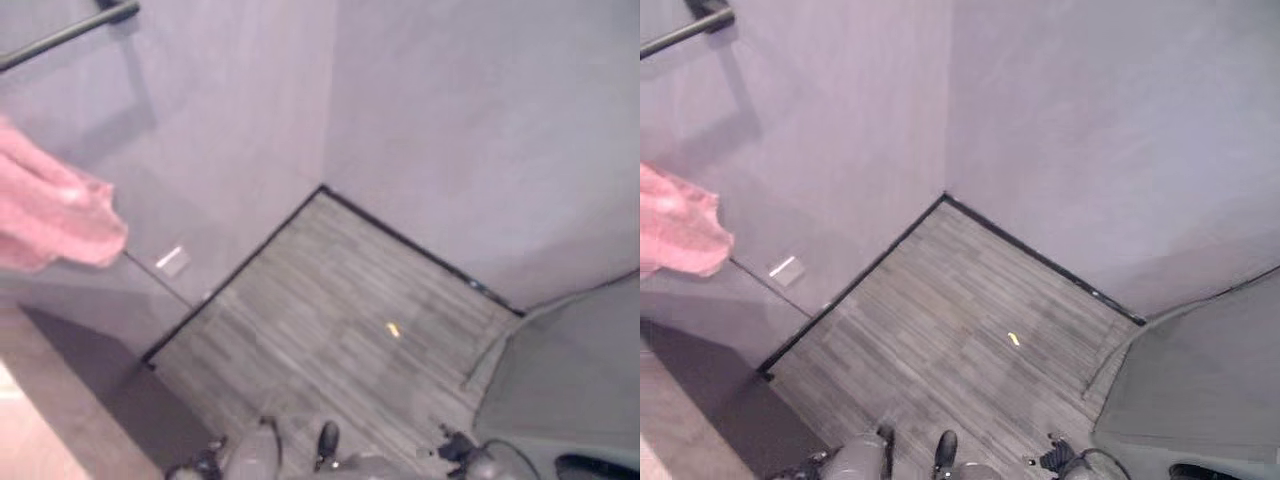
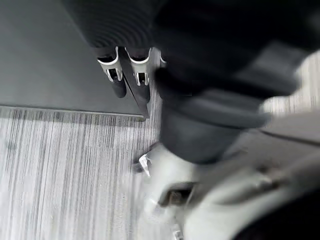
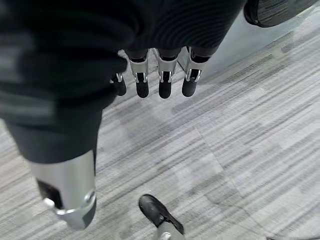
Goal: Put brush and paste in cup on sink, flatten towel.
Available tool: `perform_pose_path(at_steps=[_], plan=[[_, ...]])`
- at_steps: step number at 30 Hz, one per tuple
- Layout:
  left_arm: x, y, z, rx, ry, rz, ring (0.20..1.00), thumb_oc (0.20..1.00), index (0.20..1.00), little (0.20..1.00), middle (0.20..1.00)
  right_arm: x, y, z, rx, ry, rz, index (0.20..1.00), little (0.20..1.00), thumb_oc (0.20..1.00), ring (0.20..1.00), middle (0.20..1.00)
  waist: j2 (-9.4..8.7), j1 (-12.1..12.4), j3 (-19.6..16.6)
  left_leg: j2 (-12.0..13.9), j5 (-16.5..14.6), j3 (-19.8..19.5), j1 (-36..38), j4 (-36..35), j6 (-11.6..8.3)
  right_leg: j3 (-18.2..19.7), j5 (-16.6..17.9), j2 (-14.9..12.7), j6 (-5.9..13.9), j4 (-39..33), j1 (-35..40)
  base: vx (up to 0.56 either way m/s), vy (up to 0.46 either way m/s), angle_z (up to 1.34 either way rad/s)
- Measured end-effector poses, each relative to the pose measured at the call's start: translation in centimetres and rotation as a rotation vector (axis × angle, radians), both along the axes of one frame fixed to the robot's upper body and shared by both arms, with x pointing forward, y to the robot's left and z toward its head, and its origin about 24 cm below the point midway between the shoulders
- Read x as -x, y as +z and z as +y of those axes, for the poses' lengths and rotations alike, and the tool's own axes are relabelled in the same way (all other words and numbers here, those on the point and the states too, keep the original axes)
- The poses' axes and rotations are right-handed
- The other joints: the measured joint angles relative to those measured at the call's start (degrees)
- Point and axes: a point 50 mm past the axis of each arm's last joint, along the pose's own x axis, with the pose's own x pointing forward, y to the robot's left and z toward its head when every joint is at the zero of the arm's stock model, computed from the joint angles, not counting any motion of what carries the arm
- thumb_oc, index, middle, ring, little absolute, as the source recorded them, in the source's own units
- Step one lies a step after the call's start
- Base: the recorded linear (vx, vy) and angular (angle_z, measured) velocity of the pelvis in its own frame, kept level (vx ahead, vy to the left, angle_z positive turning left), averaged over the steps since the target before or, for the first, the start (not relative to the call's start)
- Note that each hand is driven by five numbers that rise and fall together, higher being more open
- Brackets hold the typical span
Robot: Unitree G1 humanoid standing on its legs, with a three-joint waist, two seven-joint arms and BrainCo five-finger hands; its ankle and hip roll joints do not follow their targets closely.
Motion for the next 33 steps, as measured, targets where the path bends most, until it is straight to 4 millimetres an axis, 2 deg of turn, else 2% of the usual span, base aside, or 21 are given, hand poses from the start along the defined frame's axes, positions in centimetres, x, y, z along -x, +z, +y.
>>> perform_pose_path(at_steps=[2,6,7,11,14,15,16,17,18,19,20,21,22,23,25,27,28,29,30,31,33], plan=[[0.7,-0.2,0.0,0.006,0.011,0.021,1.0,1.0,1.0,1.0,1.0,-0.2,0.0,0.3,0.002,0.024,-0.008,1.0,1.0,1.0,1.0,1.0,0.45,0.0,0.1,0.7,1.3,3.8,0.3,0.4,1.71,-0.2,-1.1,0.8,0.21,-0.1,1.2,0.2,0.125,-0.02],[3.8,-0.8,-0.2,0.009,0.045,0.082,1.0,1.0,1.0,1.0,1.0,0.0,-0.1,0.4,0.003,0.032,-0.004,1.0,1.0,1.0,1.0,1.0,1.3,0.7,-1.4,0.2,6.6,1.9,5.1,-3.5,3.48,0.8,-3.8,1.7,2.39,2.2,3.2,0.23,0.164,-0.06],[5.0,-1.0,-0.7,0.013,0.068,0.108,1.0,1.0,1.0,1.0,1.0,-0.5,0.1,0.5,0.004,0.036,-0.015,1.0,1.0,1.0,1.0,1.0,1.32,1.0,-2.2,-0.6,7.7,1.8,7.4,-5.2,4.38,1.6,-5.0,0.9,3.96,3.0,4.1,0.29,0.264,-0.23],[6.5,-1.2,-0.6,0.052,0.125,0.165,1.0,1.0,1.0,1.0,1.0,-1.7,0.4,0.9,-0.008,0.052,-0.052,1.0,1.0,1.0,1.0,1.0,1.71,1.2,-3.5,-1.3,6.6,1.0,10.4,-6.5,5.43,0.8,-7.3,0.0,7.69,8.5,4.3,0.17,0.212,0.11],[6.0,-1.2,-0.9,0.045,0.101,0.144,1.0,1.0,1.0,1.0,1.0,-2.8,0.8,1.1,-0.003,0.078,-0.081,1.0,1.0,1.0,1.0,1.0,3.04,1.8,-4.2,-1.2,4.2,1.2,12.0,-5.8,8.71,-1.0,-9.4,-2.2,11.62,30.9,-4.4,0.14,0.253,0.28],[5.2,-1.0,-0.4,0.012,0.101,0.108,1.0,1.0,1.0,1.0,1.0,-2.8,0.9,0.9,0.007,0.094,-0.084,1.0,1.0,1.0,1.0,1.0,3.69,0.6,-5.6,-1.6,3.2,1.4,14.6,-6.7,8.7,-3.4,-8.0,-6.0,14.3,45.0,-9.4,0.15,0.192,0.62],[4.9,-0.9,0.1,-0.006,0.089,0.102,1.0,1.0,1.0,1.0,1.0,-2.2,0.7,1.1,0.001,0.098,-0.071,1.0,1.0,1.0,1.0,1.0,3.48,0.6,-7.2,-3.1,2.2,1.0,15.0,-6.4,7.96,-2.9,-6.8,-7.1,15.54,49.0,-10.7,0.15,0.189,0.57],[4.9,-0.8,0.5,-0.021,0.084,0.099,1.0,1.0,1.0,1.0,1.0,-2.4,0.7,1.3,0.0,0.11,-0.073,1.0,1.0,1.0,1.0,1.0,2.96,0.7,-7.6,-4.5,1.1,1.0,14.9,-5.0,9.08,-1.4,-5.9,-8.6,16.74,53.2,-12.3,0.17,0.107,0.31],[4.4,-0.6,0.8,-0.042,0.07,0.086,1.0,1.0,1.0,1.0,1.0,-2.7,0.9,1.4,0.001,0.117,-0.088,1.0,1.0,1.0,1.0,1.0,2.27,0.1,-7.3,-5.3,-0.3,0.1,16.6,-3.9,8.71,0.0,-2.0,-11.1,15.67,60.7,-14.7,0.12,0.046,0.31],[4.0,-0.6,0.8,-0.046,0.069,0.072,1.0,1.0,1.0,1.0,1.0,-2.5,0.8,1.4,-0.002,0.117,-0.088,1.0,1.0,1.0,1.0,1.0,3.59,-0.1,-7.8,-5.4,-0.7,-1.1,17.2,-4.2,9.19,0.1,-4.0,-11.8,14.2,62.7,-15.4,0.25,0.033,0.41],[3.2,-0.5,0.8,-0.05,0.068,0.051,1.0,1.0,1.0,1.0,1.0,-2.5,1.0,1.5,-0.006,0.12,-0.103,1.0,1.0,1.0,1.0,1.0,3.54,-0.1,-7.9,-5.3,-1.2,-2.1,17.6,-4.4,9.88,0.3,-6.8,-11.8,11.52,61.8,-16.1,0.13,-0.017,0.37],[2.4,-0.3,0.8,-0.056,0.073,0.027,1.0,1.0,1.0,1.0,1.0,-2.9,1.2,1.7,-0.014,0.128,-0.129,1.0,1.0,1.0,1.0,1.0,4.9,-0.2,-7.9,-4.9,-1.6,-3.4,17.7,-4.3,9.66,0.8,-9.0,-11.5,11.21,57.9,-16.8,0.21,-0.052,0.31],[1.3,-0.1,0.8,-0.057,0.081,-0.007,1.0,1.0,1.0,1.0,1.0,-3.4,1.5,1.9,-0.022,0.137,-0.152,1.0,1.0,1.0,1.0,1.0,6.02,-0.6,-7.3,-4.0,-2.0,-4.0,17.6,-4.0,9.62,2.1,-10.3,-10.7,10.92,50.7,-18.1,0.25,-0.143,0.62],[0.4,0.1,0.9,-0.057,0.103,-0.028,1.0,1.0,1.0,1.0,1.0,-3.2,1.4,2.1,-0.027,0.147,-0.155,1.0,1.0,1.0,1.0,1.0,7.11,-1.0,-6.7,-2.7,-2.3,-6.4,17.8,-3.4,9.55,4.5,-9.8,-9.7,11.13,38.1,-18.5,0.25,-0.142,0.83],[-0.5,0.2,0.8,-0.058,0.106,-0.038,1.0,1.0,1.0,1.0,1.0,-1.4,0.6,1.7,-0.015,0.138,-0.082,1.0,1.0,1.0,1.0,1.0,8.04,-1.8,-6.8,-0.3,-3.6,-11.8,17.7,-2.2,7.36,15.6,-6.6,-5.0,12.57,17.8,-15.4,0.25,-0.246,1.26],[-0.7,0.5,1.6,-0.085,0.102,-0.046,1.0,1.0,1.0,1.0,1.0,0.6,-0.3,2.2,-0.033,0.1,-0.021,1.0,1.0,1.0,1.0,1.0,5.24,-2.8,-6.2,0.8,-4.5,-17.9,18.3,-0.3,4.59,21.3,-3.1,-2.8,14.02,11.6,-11.7,0.25,-0.306,1.67],[-0.7,0.7,2.4,-0.106,0.104,-0.04,1.0,1.0,1.0,1.0,1.0,1.7,-0.6,2.6,-0.039,0.112,0.004,1.0,1.0,1.0,1.0,1.0,2.61,-3.2,-7.1,-0.6,-5.7,-20.0,16.4,2.6,4.25,25.1,-2.6,-2.7,14.19,9.5,-10.3,0.28,-0.311,1.75],[-0.7,0.7,2.6,-0.117,0.104,-0.042,1.0,1.0,1.0,1.0,1.0,2.5,-0.9,2.5,-0.038,0.104,0.036,1.0,1.0,1.0,1.0,1.0,0.34,-3.2,-7.6,-0.4,-8.1,-21.3,16.1,3.8,3.44,23.0,1.6,-2.8,11.57,10.8,-9.9,0.1,-0.104,1.55],[-0.5,0.7,2.6,-0.119,0.101,-0.041,1.0,1.0,1.0,1.0,1.0,3.1,-1.2,2.2,-0.025,0.085,0.073,1.0,1.0,1.0,1.0,1.0,0.21,-2.9,-7.9,0.2,-8.2,-22.6,16.5,3.9,1.33,18.8,2.4,-3.1,10.41,13.0,-11.1,0.24,-0.26,1.36],[1.0,0.3,2.4,-0.112,0.107,-0.007,1.0,1.0,1.0,1.0,1.0,3.4,-1.2,1.4,0.0,0.071,0.1,1.0,1.0,1.0,1.0,1.0,-0.32,-2.0,-8.7,2.4,-8.1,-21.3,16.4,3.8,0.84,16.4,1.2,-1.4,8.55,13.3,-10.6,0.24,-0.313,0.9],[1.8,0.1,2.4,-0.114,0.122,0.013,1.0,1.0,1.0,1.0,1.0,2.3,-0.7,0.5,0.02,0.066,0.068,1.0,1.0,1.0,1.0,1.0,0.33,-1.7,-8.7,4.4,-8.1,-20.2,15.6,3.3,0.77,13.6,0.0,-0.2,7.93,13.0,-10.3,0.23,-0.295,0.77]])
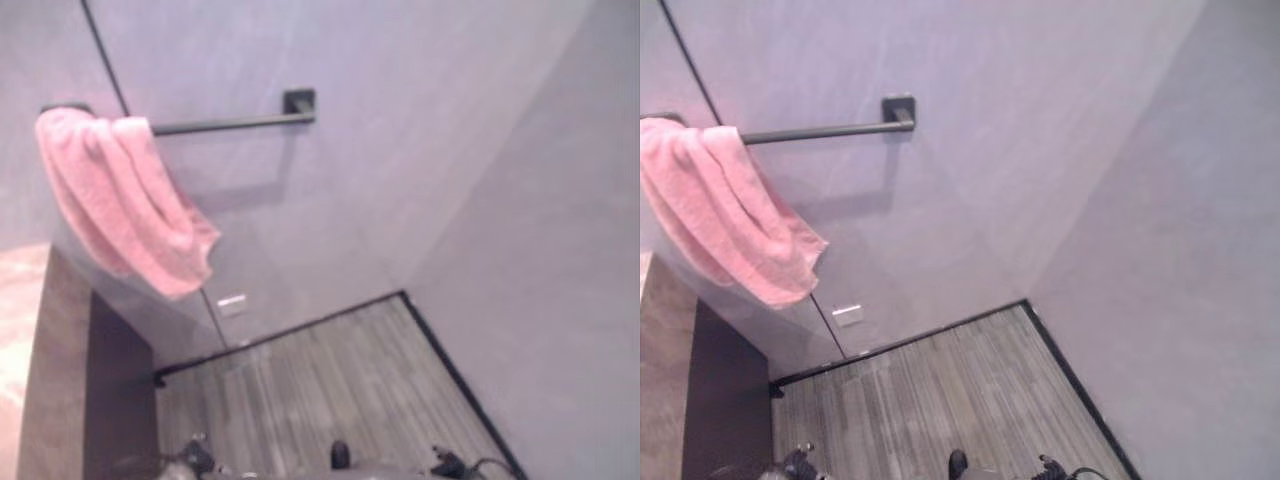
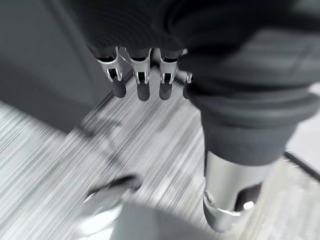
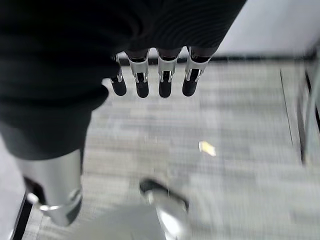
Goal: Put brush and paste in cup on sink, flatten towel.
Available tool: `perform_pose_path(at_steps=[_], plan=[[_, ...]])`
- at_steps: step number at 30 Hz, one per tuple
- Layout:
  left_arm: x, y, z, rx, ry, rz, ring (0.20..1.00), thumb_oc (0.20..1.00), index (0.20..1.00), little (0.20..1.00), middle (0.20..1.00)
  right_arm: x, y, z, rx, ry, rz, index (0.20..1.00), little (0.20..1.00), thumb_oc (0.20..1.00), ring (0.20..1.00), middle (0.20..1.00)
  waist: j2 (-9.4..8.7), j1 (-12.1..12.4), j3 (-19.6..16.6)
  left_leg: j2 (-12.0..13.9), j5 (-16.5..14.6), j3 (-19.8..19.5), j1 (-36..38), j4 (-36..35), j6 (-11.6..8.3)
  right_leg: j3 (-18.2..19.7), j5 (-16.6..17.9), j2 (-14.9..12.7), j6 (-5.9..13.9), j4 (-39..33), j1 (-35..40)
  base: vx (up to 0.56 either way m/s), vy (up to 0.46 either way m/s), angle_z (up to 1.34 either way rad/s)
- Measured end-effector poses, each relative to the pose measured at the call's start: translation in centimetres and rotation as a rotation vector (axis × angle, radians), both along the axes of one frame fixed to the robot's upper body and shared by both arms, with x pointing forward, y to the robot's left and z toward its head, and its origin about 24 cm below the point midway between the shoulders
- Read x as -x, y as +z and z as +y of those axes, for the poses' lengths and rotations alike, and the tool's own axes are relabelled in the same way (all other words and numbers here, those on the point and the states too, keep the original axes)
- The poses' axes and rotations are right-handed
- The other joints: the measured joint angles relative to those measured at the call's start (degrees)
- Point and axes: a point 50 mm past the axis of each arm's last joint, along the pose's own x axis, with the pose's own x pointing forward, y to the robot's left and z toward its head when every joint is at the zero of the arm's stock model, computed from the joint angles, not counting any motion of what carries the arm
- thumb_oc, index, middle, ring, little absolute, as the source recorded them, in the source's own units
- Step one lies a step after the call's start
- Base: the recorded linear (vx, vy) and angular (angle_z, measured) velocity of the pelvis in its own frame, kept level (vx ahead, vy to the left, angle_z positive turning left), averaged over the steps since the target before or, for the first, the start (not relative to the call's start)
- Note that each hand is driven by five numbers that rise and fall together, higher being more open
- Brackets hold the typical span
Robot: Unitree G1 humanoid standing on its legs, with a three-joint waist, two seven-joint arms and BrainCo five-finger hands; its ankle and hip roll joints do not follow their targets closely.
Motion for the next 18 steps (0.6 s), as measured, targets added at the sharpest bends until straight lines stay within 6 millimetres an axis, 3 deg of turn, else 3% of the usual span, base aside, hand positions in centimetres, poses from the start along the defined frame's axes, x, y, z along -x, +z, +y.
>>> perform_pose_path(at_steps=[1,3,7,10,14,15,16,17,18], plan=[[-0.4,0.1,0.0,0.007,0.012,-0.016,1.0,1.0,1.0,1.0,1.0,0.1,0.1,-0.6,0.016,0.0,0.004,1.0,1.0,1.0,1.0,1.0,0.99,-0.4,-0.7,1.4,1.0,-2.0,-0.8,-1.6,-1.75,-4.5,0.2,0.2,-0.87,-1.8,0.8,0.11,-0.172,1.1],[-0.9,0.2,-0.3,0.017,0.004,-0.041,1.0,1.0,1.0,1.0,1.0,0.4,0.2,-1.2,0.027,-0.012,0.008,1.0,1.0,1.0,1.0,1.0,1.35,0.1,-1.0,1.9,2.5,-1.4,-1.0,-1.9,-2.08,-6.6,0.2,0.3,-1.08,-3.1,2.5,0.09,-0.157,0.83],[-0.7,0.1,-0.4,0.025,0.026,-0.045,1.0,1.0,1.0,1.0,1.0,-0.9,0.8,-2.1,0.027,-0.085,-0.049,1.0,1.0,1.0,1.0,1.0,1.82,-0.4,-2.4,2.1,4.5,4.4,-1.5,-3.0,-1.5,-9.0,0.8,0.2,-1.65,-6.5,4.4,0.06,-0.07,0.38],[0.0,-0.1,-0.5,0.029,0.034,-0.029,1.0,1.0,1.0,1.0,1.0,-1.4,0.9,-2.0,0.018,-0.092,-0.065,1.0,1.0,1.0,1.0,1.0,2.34,-0.9,-3.3,2.6,5.9,6.0,-1.0,-6.1,-2.73,-10.9,1.5,0.3,-1.53,-9.2,6.0,0.07,-0.058,0.25],[-1.7,0.2,-0.8,0.036,0.017,-0.07,1.0,1.0,1.0,1.0,1.0,0.7,0.4,-1.9,0.019,-0.088,-0.006,1.0,1.0,1.0,1.0,1.0,1.93,-1.5,-3.4,1.4,6.2,6.7,-3.4,-5.4,-3.26,-15.4,2.0,-0.7,-0.94,-11.9,7.4,-0.03,0.039,0.72],[-2.4,0.3,-1.0,0.037,0.003,-0.08,1.0,1.0,1.0,1.0,1.0,0.4,0.4,-1.8,0.021,-0.078,-0.01,1.0,1.0,1.0,1.0,1.0,2.02,-1.5,-2.8,0.5,7.1,11.3,-6.6,-3.6,-4.64,-18.3,2.2,-2.1,-0.46,-12.2,7.5,-0.05,0.074,1.22],[-3.4,0.5,-1.4,0.036,-0.024,-0.089,1.0,1.0,1.0,1.0,1.0,0.7,0.3,-1.7,0.027,-0.063,0.001,1.0,1.0,1.0,1.0,1.0,1.06,-3.0,-2.3,-0.8,8.6,17.1,-10.3,0.0,-5.23,-21.4,2.6,-4.2,-0.01,-12.6,7.7,-0.03,0.131,1.91],[-4.6,0.7,-2.3,0.048,-0.091,-0.123,1.0,1.0,1.0,1.0,1.0,0.9,0.3,-2.0,0.038,-0.045,0.019,1.0,1.0,1.0,1.0,1.0,1.17,-4.3,-1.2,-1.5,9.1,28.0,-12.8,2.6,-3.92,-24.5,1.9,-5.9,0.53,-12.5,7.9,0.03,0.074,1.3],[-4.5,0.7,-2.6,0.054,-0.121,-0.132,1.0,1.0,1.0,1.0,1.0,0.3,0.4,-2.0,0.042,-0.039,0.009,1.0,1.0,1.0,1.0,1.0,2.24,-2.4,-1.2,-1.3,8.4,28.5,-11.3,0.3,-1.63,-23.4,0.8,-5.6,1.1,-11.0,6.7,0.09,0.117,0.33]])
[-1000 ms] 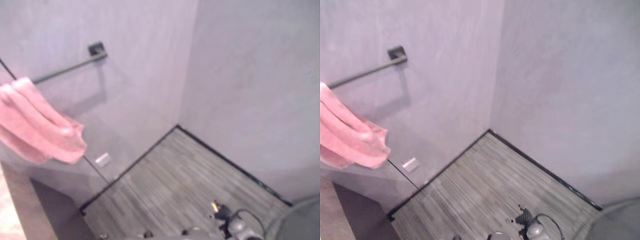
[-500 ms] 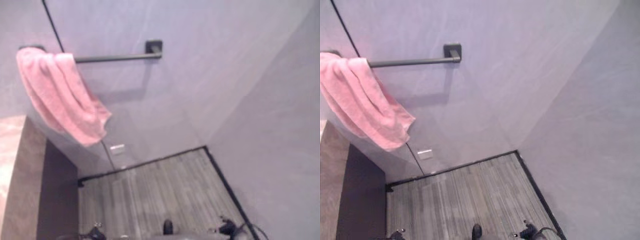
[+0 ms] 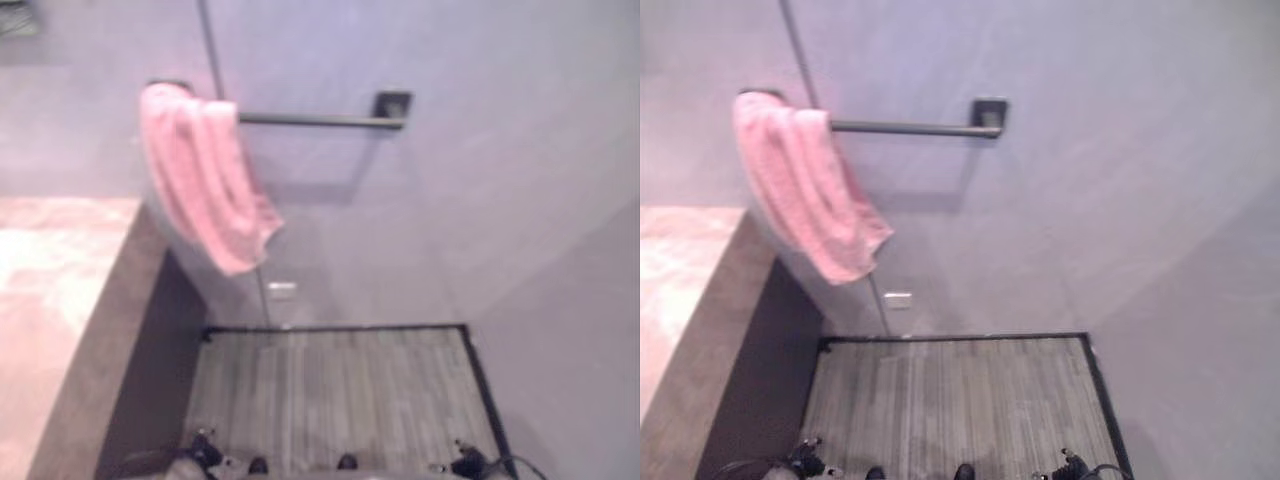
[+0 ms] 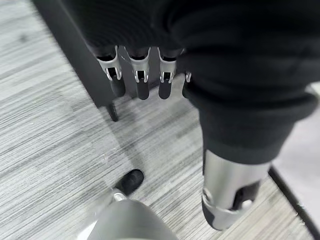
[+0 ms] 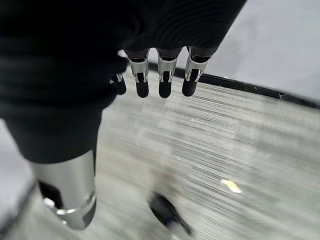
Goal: Put brush and paste in cup on sink, flatten towel.
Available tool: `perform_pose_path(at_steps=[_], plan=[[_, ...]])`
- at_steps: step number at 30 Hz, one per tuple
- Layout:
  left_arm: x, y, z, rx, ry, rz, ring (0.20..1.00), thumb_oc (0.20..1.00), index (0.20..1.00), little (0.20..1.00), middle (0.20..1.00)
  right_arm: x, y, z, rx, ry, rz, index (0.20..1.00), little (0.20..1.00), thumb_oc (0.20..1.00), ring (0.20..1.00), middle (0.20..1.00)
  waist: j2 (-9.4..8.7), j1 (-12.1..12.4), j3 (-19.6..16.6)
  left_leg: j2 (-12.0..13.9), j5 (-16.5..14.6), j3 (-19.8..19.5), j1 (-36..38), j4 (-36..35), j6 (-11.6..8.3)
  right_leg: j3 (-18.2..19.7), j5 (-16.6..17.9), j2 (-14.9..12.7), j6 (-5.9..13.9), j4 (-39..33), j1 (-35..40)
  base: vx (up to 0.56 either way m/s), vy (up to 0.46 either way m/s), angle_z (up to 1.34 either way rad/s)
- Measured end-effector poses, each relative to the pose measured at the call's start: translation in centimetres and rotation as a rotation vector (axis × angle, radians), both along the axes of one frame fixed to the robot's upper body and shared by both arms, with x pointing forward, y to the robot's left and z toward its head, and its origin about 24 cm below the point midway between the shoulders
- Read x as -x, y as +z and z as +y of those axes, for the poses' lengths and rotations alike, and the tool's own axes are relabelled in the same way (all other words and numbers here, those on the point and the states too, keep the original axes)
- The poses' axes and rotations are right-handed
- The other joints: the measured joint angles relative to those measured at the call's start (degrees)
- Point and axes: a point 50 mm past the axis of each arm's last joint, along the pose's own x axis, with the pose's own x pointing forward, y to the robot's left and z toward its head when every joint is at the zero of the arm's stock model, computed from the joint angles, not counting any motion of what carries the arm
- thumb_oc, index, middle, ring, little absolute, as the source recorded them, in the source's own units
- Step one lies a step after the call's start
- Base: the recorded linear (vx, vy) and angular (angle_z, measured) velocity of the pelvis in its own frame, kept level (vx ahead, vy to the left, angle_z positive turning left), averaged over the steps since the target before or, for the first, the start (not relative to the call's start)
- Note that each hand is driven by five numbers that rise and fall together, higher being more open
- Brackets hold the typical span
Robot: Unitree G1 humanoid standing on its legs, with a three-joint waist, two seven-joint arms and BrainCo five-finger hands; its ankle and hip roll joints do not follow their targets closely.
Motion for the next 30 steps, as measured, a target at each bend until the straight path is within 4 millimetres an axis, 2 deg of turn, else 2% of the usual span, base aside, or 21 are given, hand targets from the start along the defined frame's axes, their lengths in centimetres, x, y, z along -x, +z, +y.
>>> perform_pose_path(at_steps=[1,2,3,5,6,8,11,12,13,14,16,18,19,20,22,23,25,26,28,29,30], plan=[[0.9,-0.2,0.0,-0.001,-0.005,0.02,1.0,1.0,1.0,1.0,1.0,-0.8,0.1,0.2,-0.003,0.005,-0.018,1.0,1.0,1.0,1.0,1.0,1.15,1.1,0.0,-0.2,-1.1,-1.6,2.8,-3.2,2.1,1.7,-0.8,0.5,-0.11,1.5,-0.4,0.06,0.044,-0.65],[2.0,-0.5,0.4,-0.011,0.011,0.057,1.0,1.0,1.0,1.0,1.0,-1.9,0.3,0.7,-0.02,0.014,-0.053,1.0,1.0,1.0,1.0,1.0,1.22,1.1,0.0,-1.0,0.0,-1.2,4.4,-5.6,2.77,2.0,-0.7,0.0,0.17,2.4,0.5,0.12,0.159,-0.19],[2.5,-0.6,0.8,-0.014,0.046,0.066,1.0,1.0,1.0,1.0,1.0,-1.5,0.1,1.0,-0.032,-0.007,-0.053,1.0,1.0,1.0,1.0,1.0,1.1,0.6,0.1,-1.9,0.3,-2.3,6.0,-6.8,3.23,0.1,-1.3,-0.8,0.64,2.7,2.1,0.1,0.176,0.36],[2.6,-0.5,1.0,-0.022,0.043,0.067,1.0,1.0,1.0,1.0,1.0,-1.4,0.1,1.0,-0.034,-0.016,-0.05,1.0,1.0,1.0,1.0,1.0,0.58,1.1,0.3,-3.4,0.2,-3.3,7.3,-7.7,3.68,-0.1,-2.2,-1.9,1.79,3.9,2.2,0.08,0.155,0.33],[3.2,-0.6,1.2,-0.024,0.041,0.082,1.0,1.0,1.0,1.0,1.0,-1.3,0.2,0.7,-0.031,-0.044,-0.059,1.0,1.0,1.0,1.0,1.0,0.73,1.2,0.3,-3.9,0.7,-3.3,8.2,-9.1,4.75,-0.2,-2.8,-2.6,2.32,5.9,2.1,0.09,0.203,0.11],[3.3,-0.6,1.5,-0.03,0.049,0.085,1.0,1.0,1.0,1.0,1.0,-1.2,0.1,0.7,-0.031,-0.049,-0.063,1.0,1.0,1.0,1.0,1.0,0.64,0.7,0.4,-4.7,0.8,-4.3,8.4,-9.2,5.46,-1.4,-3.8,-4.0,2.74,7.5,2.3,0.09,0.236,0.28],[3.2,-0.5,1.5,-0.035,0.028,0.081,1.0,1.0,1.0,1.0,1.0,-2.5,0.5,1.0,-0.032,-0.027,-0.098,1.0,1.0,1.0,1.0,1.0,1.78,0.6,1.1,-5.5,0.7,-5.1,10.7,-10.4,6.79,-0.6,-4.7,-6.8,3.01,19.0,-1.2,0.05,0.191,0.16],[3.2,-0.5,1.5,-0.037,0.022,0.082,1.0,1.0,1.0,1.0,1.0,-3.4,0.8,1.4,-0.041,-0.006,-0.135,1.0,1.0,1.0,1.0,1.0,2.37,0.1,1.5,-5.4,0.8,-5.3,11.6,-10.8,7.39,0.7,-5.5,-8.6,3.35,26.4,-3.9,0.04,0.156,0.15],[3.0,-0.4,1.7,-0.043,0.02,0.074,1.0,1.0,1.0,1.0,1.0,-3.8,0.9,1.8,-0.052,0.002,-0.154,1.0,1.0,1.0,1.0,1.0,2.01,-0.4,1.6,-6.0,0.3,-5.5,12.0,-10.8,8.21,2.4,-4.8,-9.2,4.29,30.3,-5.5,0.05,0.183,0.13],[3.2,-0.4,1.8,-0.043,0.019,0.079,1.0,1.0,1.0,1.0,1.0,-4.5,1.1,2.2,-0.059,0.018,-0.18,1.0,1.0,1.0,1.0,1.0,1.59,-0.7,2.1,-7.3,-0.1,-5.7,12.8,-11.0,8.83,7.2,-4.0,-10.3,5.33,36.2,-8.2,0.0,0.067,0.05],[3.3,-0.6,1.4,-0.038,-0.01,0.087,1.0,1.0,1.0,1.0,1.0,-5.8,1.7,2.5,-0.064,0.038,-0.229,1.0,1.0,1.0,1.0,1.0,1.36,-1.6,3.5,-7.8,0.0,-5.7,14.1,-11.1,9.35,12.3,-3.7,-10.6,6.04,41.8,-10.8,-0.01,0.029,0.11],[3.4,-0.6,1.4,-0.042,-0.022,0.091,1.0,1.0,1.0,1.0,1.0,-5.8,1.7,2.9,-0.08,0.048,-0.249,1.0,1.0,1.0,1.0,1.0,1.23,-1.6,4.4,-7.9,-0.2,-5.5,14.3,-11.3,9.89,13.9,-4.1,-9.8,5.89,44.8,-13.7,0.13,-0.005,0.01],[3.4,-0.6,1.4,-0.042,-0.022,0.091,1.0,1.0,1.0,1.0,1.0,-5.8,1.7,2.9,-0.08,0.048,-0.249,1.0,1.0,1.0,1.0,1.0,1.23,-1.6,4.4,-7.9,-0.2,-5.5,14.3,-11.3,9.89,13.9,-4.1,-9.8,5.89,44.8,-13.7,0.14,-0.054,-0.23],[3.6,-0.6,1.5,-0.047,-0.017,0.103,1.0,1.0,1.0,1.0,1.0,-6.1,1.9,2.9,-0.08,0.049,-0.259,1.0,1.0,1.0,1.0,1.0,1.12,-1.6,4.5,-7.6,-0.2,-4.6,14.5,-12.0,9.92,14.5,-5.5,-8.2,5.38,42.0,-15.2,0.07,-0.095,-0.23],[3.9,-0.7,1.6,-0.049,-0.012,0.115,1.0,1.0,1.0,1.0,1.0,-5.9,1.8,2.6,-0.069,0.048,-0.254,1.0,1.0,1.0,1.0,1.0,1.33,-1.7,4.7,-7.1,-0.2,-3.3,14.6,-12.3,9.34,11.5,-5.4,-8.0,5.71,32.3,-14.7,0.12,-0.199,-0.37],[4.2,-0.7,2.0,-0.059,0.001,0.123,1.0,1.0,1.0,1.0,1.0,-5.5,1.7,2.3,-0.057,0.043,-0.233,1.0,1.0,1.0,1.0,1.0,1.67,-0.8,4.9,-5.8,-0.7,-2.0,14.6,-12.4,8.33,8.4,-3.4,-6.8,7.75,16.1,-12.7,0.11,-0.193,-0.52],[4.6,-0.6,2.6,-0.082,0.013,0.149,1.0,1.0,1.0,1.0,1.0,-5.3,1.6,2.1,-0.046,0.041,-0.223,1.0,1.0,1.0,1.0,1.0,1.19,-0.9,4.8,-5.3,-1.0,-1.8,14.3,-12.4,7.51,11.3,1.8,-5.6,8.7,4.3,-11.8,0.17,-0.184,-0.23],[4.7,-0.5,2.9,-0.091,0.013,0.151,1.0,1.0,1.0,1.0,1.0,-4.8,1.5,1.9,-0.038,0.04,-0.208,1.0,1.0,1.0,1.0,1.0,0.72,-1.3,5.0,-5.3,-1.1,-2.5,14.7,-12.4,7.13,12.9,3.8,-5.7,8.13,2.3,-11.2,0.27,-0.25,0.25],[4.7,-0.4,3.4,-0.103,0.018,0.144,1.0,1.0,1.0,1.0,1.0,-3.6,0.9,1.9,-0.03,0.037,-0.16,1.0,1.0,1.0,1.0,1.0,-0.24,-1.3,5.0,-5.0,-1.8,-2.9,16.5,-12.4,5.55,11.5,5.8,-5.7,6.77,2.6,-8.7,0.36,-0.357,0.27],[4.9,-0.3,3.7,-0.107,0.029,0.147,1.0,1.0,1.0,1.0,1.0,-2.9,0.5,2.0,-0.027,0.039,-0.125,1.0,1.0,1.0,1.0,1.0,-0.64,-1.3,4.4,-4.5,-2.5,-3.5,17.0,-12.5,4.72,11.6,6.3,-4.6,6.12,2.8,-7.1,0.34,-0.34,0.39],[5.1,-0.3,3.8,-0.101,0.048,0.136,1.0,1.0,1.0,1.0,1.0,-1.5,0.0,1.9,-0.021,0.027,-0.068,1.0,1.0,1.0,1.0,1.0,0.11,-1.1,2.3,-1.9,-4.1,-5.4,17.5,-12.4,3.57,10.9,5.5,-2.6,3.55,5.7,-7.4,0.16,-0.16,0.46]])
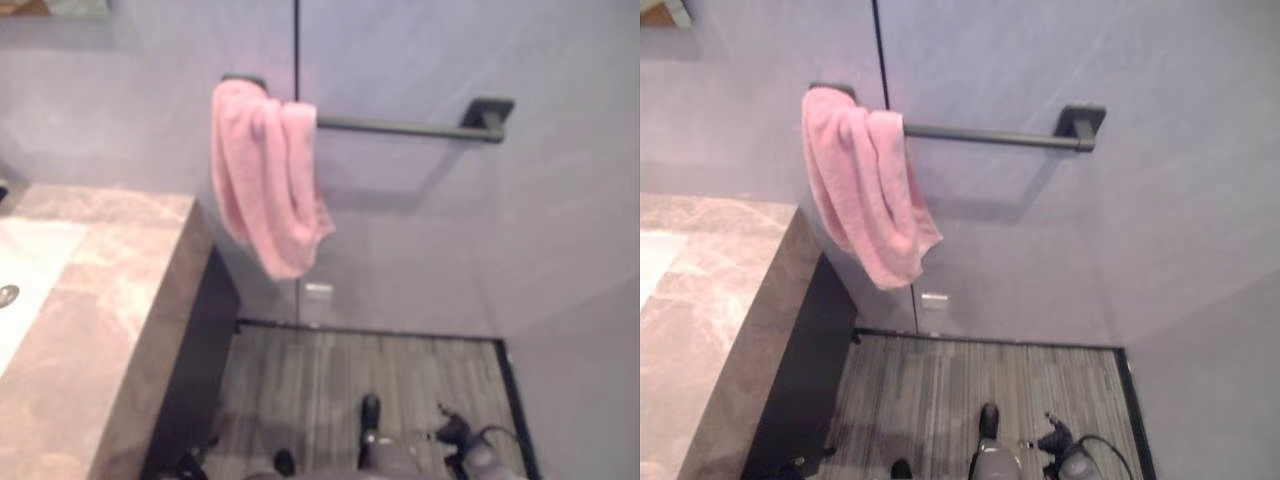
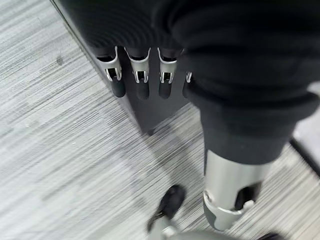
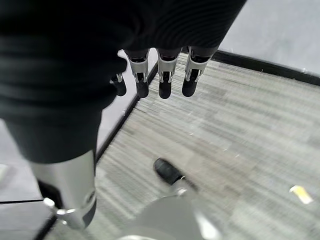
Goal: Put brush and paste in cup on sink, flatten towel.
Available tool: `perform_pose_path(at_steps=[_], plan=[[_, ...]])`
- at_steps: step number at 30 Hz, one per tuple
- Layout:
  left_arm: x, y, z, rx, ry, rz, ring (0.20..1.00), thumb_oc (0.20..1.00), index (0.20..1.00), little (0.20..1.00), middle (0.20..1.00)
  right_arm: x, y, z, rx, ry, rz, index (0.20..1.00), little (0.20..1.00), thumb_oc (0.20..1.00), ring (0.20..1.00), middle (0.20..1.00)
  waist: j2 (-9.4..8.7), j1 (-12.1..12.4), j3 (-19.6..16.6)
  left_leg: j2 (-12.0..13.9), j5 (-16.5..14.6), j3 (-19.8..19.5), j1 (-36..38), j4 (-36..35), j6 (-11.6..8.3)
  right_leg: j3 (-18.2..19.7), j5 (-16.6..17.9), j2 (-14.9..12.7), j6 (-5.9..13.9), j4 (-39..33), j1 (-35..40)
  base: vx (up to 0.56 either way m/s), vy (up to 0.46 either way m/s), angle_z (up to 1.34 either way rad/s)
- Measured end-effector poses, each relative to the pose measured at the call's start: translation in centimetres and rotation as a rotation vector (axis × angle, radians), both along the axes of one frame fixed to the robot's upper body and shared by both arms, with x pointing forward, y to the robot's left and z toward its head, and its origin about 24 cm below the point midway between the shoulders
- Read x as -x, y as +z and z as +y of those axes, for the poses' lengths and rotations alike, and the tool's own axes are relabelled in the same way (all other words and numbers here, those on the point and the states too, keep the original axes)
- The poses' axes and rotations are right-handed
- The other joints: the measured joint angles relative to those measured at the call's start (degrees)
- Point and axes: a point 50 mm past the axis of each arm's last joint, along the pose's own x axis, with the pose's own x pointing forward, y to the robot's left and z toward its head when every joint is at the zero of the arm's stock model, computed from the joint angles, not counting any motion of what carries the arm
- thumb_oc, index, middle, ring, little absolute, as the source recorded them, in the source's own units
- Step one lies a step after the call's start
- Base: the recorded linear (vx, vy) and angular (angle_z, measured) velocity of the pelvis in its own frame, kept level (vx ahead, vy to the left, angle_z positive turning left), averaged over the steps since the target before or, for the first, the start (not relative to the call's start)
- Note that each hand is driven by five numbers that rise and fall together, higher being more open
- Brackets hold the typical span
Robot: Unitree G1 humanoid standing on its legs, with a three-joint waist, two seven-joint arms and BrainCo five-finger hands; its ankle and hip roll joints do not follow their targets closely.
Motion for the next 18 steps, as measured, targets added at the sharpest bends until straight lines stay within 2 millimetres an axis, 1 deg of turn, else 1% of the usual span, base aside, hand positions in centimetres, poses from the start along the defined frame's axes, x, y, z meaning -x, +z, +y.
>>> perform_pose_path(at_steps=[1,2,3,4,5,6,7,8,9,10,11,12,13,14,15,16,17,18], plan=[[-0.2,0.1,0.1,0.001,-0.008,-0.012,1.0,1.0,1.0,1.0,1.0,0.4,-0.1,0.0,-0.002,0.0,0.002,1.0,1.0,1.0,1.0,1.0,-0.62,-0.2,-1.2,0.7,0.0,-0.5,0.0,0.0,-0.26,-0.4,-0.1,0.8,-1.32,-0.1,-0.4,0.16,-0.189,0.4],[-0.4,0.1,-0.1,0.009,-0.014,-0.025,1.0,1.0,1.0,1.0,1.0,0.1,0.1,-0.2,0.003,0.0,-0.007,1.0,1.0,1.0,1.0,1.0,-0.01,-0.1,-1.9,2.1,0.0,-0.8,0.0,0.2,-0.41,-0.7,-0.6,2.3,-1.79,-0.4,0.0,0.2,-0.267,-0.02],[-0.6,0.1,-0.2,0.013,-0.017,-0.032,1.0,1.0,1.0,1.0,1.0,-1.3,0.6,-0.5,0.011,0.012,-0.045,1.0,1.0,1.0,1.0,1.0,0.26,0.1,-2.0,4.1,0.3,-0.9,-0.4,1.4,-0.81,-0.7,-0.1,4.6,-3.44,-2.2,0.9,0.25,-0.341,-0.18],[-0.8,0.2,-0.2,0.013,-0.017,-0.035,1.0,1.0,1.0,1.0,1.0,-2.0,0.9,-0.5,0.011,0.021,-0.073,1.0,1.0,1.0,1.0,1.0,0.37,0.1,-2.0,4.9,0.3,-1.1,-0.7,2.3,-0.85,-0.7,0.4,5.5,-4.17,-3.4,1.6,0.27,-0.413,-0.19],[-0.8,0.2,0.0,0.007,-0.007,-0.033,1.0,1.0,1.0,1.0,1.0,-3.3,1.6,-0.3,0.004,0.042,-0.136,1.0,1.0,1.0,1.0,1.0,0.04,-0.3,-2.0,5.8,0.3,-2.0,-1.6,5.1,-0.85,-0.7,0.9,6.5,-4.87,-6.0,3.4,0.15,-0.254,-0.1],[-0.9,0.3,0.1,0.005,-0.002,-0.038,1.0,1.0,1.0,1.0,1.0,-3.6,1.8,-0.3,0.003,0.051,-0.156,1.0,1.0,1.0,1.0,1.0,-0.38,-0.3,-2.3,5.8,0.1,-2.0,-2.1,7.0,-1.03,-0.7,1.4,6.7,-5.64,-7.5,4.4,0.12,-0.246,-0.1],[-1.0,0.3,0.1,0.006,0.019,-0.043,1.0,1.0,1.0,1.0,1.0,-4.7,2.3,-0.1,0.0,0.064,-0.195,1.0,1.0,1.0,1.0,1.0,-0.57,-0.3,-2.2,6.5,0.1,-2.4,-3.5,10.6,-1.44,-0.7,0.3,7.4,-5.81,-7.8,5.0,0.03,-0.119,-0.09],[-1.7,0.4,0.0,0.009,0.037,-0.069,1.0,1.0,1.0,1.0,1.0,-5.4,2.8,0.1,0.0,0.101,-0.228,1.0,1.0,1.0,1.0,1.0,-1.11,0.0,-2.1,6.6,-0.6,-3.7,-7.0,18.3,-2.43,-0.4,0.2,7.2,-6.81,-7.8,5.7,0.06,-0.146,-0.06],[-1.8,0.4,0.0,0.007,0.045,-0.079,1.0,1.0,1.0,1.0,1.0,-5.5,2.9,0.2,0.001,0.128,-0.235,1.0,1.0,1.0,1.0,1.0,-1.34,0.1,-1.7,6.7,-0.9,-4.3,-8.9,22.4,-3.02,-0.4,-0.2,7.1,-8.14,-7.8,6.4,0.05,-0.098,-0.02],[-2.1,0.5,-0.1,0.013,0.046,-0.095,1.0,1.0,1.0,1.0,1.0,-5.8,3.1,0.1,0.007,0.139,-0.244,1.0,1.0,1.0,1.0,1.0,-1.52,0.4,-1.3,6.8,-1.0,-6.0,-11.0,26.8,-3.64,-0.7,-1.0,7.4,-9.23,-7.8,6.9,0.04,-0.043,0.02],[-2.4,0.5,-0.2,0.018,0.053,-0.109,1.0,1.0,1.0,1.0,1.0,-6.1,3.2,0.0,0.014,0.143,-0.248,1.0,1.0,1.0,1.0,1.0,-1.33,0.5,-1.0,6.7,-1.2,-6.9,-12.1,28.4,-4.05,-1.1,-1.3,7.4,-9.59,-7.8,7.1,0.04,-0.004,0.1],[-2.7,0.6,-0.2,0.022,0.06,-0.123,1.0,1.0,1.0,1.0,1.0,-5.9,3.1,-0.1,0.018,0.148,-0.24,1.0,1.0,1.0,1.0,1.0,-1.13,0.4,-1.0,6.4,-1.4,-7.6,-12.4,27.7,-4.38,-1.5,-1.4,7.4,-9.75,-7.8,7.2,0.03,0.014,0.19],[-3.0,0.7,-0.2,0.026,0.072,-0.138,1.0,1.0,1.0,1.0,1.0,-5.9,3.1,-0.2,0.025,0.155,-0.237,1.0,1.0,1.0,1.0,1.0,-1.14,0.4,-0.8,6.3,-1.4,-8.1,-13.3,25.6,-4.4,-1.9,-1.5,7.2,-9.94,-7.8,7.0,0.03,0.032,0.41],[-3.5,0.9,-0.2,0.024,0.075,-0.157,1.0,1.0,1.0,1.0,1.0,-5.4,2.9,-0.5,0.038,0.15,-0.211,1.0,1.0,1.0,1.0,1.0,-1.1,-0.2,-0.4,5.7,-0.9,-7.8,-12.9,15.6,-4.43,-3.1,-2.0,7.3,-10.13,-7.8,6.8,0.03,0.061,0.41],[-3.7,0.9,-0.2,0.019,0.074,-0.165,1.0,1.0,1.0,1.0,1.0,-5.4,2.8,-0.6,0.042,0.146,-0.206,1.0,1.0,1.0,1.0,1.0,-1.13,-0.3,-0.1,5.5,-0.5,-7.7,-13.0,11.8,-4.78,-3.2,-2.1,7.2,-10.07,-7.8,6.8,0.1,0.161,0.34],[-4.0,1.0,-0.1,0.012,0.073,-0.173,1.0,1.0,1.0,1.0,1.0,-5.4,2.9,-0.6,0.047,0.143,-0.211,1.0,1.0,1.0,1.0,1.0,-1.23,-0.7,0.4,5.1,1.3,-8.0,-13.2,6.7,-5.42,-2.7,-2.8,7.4,-9.3,-7.8,7.0,0.15,0.217,0.0],[-3.7,0.9,-0.2,0.014,0.074,-0.166,1.0,1.0,1.0,1.0,1.0,-5.6,2.9,-0.7,0.05,0.142,-0.216,1.0,1.0,1.0,1.0,1.0,-1.1,-0.7,0.6,5.0,1.9,-8.5,-13.0,4.3,-4.83,-2.0,-3.1,7.4,-8.37,-7.8,7.3,0.16,0.227,-0.21],[-3.2,0.8,-0.3,0.016,0.075,-0.156,1.0,1.0,1.0,1.0,1.0,-5.8,3.0,-0.7,0.052,0.139,-0.224,1.0,1.0,1.0,1.0,1.0,-0.84,-0.7,0.7,4.9,2.7,-8.9,-12.1,2.2,-3.81,-1.6,-3.0,7.5,-8.29,-7.8,7.6,0.13,0.203,-0.41]])
